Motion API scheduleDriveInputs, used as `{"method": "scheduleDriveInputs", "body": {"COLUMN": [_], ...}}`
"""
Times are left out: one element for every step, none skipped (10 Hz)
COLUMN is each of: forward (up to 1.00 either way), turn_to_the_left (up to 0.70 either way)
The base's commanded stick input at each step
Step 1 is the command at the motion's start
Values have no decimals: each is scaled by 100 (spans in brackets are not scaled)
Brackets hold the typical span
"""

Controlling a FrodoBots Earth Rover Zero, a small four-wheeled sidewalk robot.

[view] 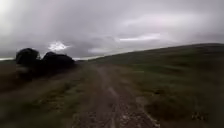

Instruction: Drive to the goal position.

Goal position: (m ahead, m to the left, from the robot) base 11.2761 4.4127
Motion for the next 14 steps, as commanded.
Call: {"method": "scheduleDriveInputs", "body": {"forward": [70, 70, 70, 70, 70, 70, 70, 70, 70, 70, 70, 70, 70, 70], "turn_to_the_left": [0, 0, 0, 0, 0, 0, 0, 0, 0, 0, 0, 0, 0, 0]}}
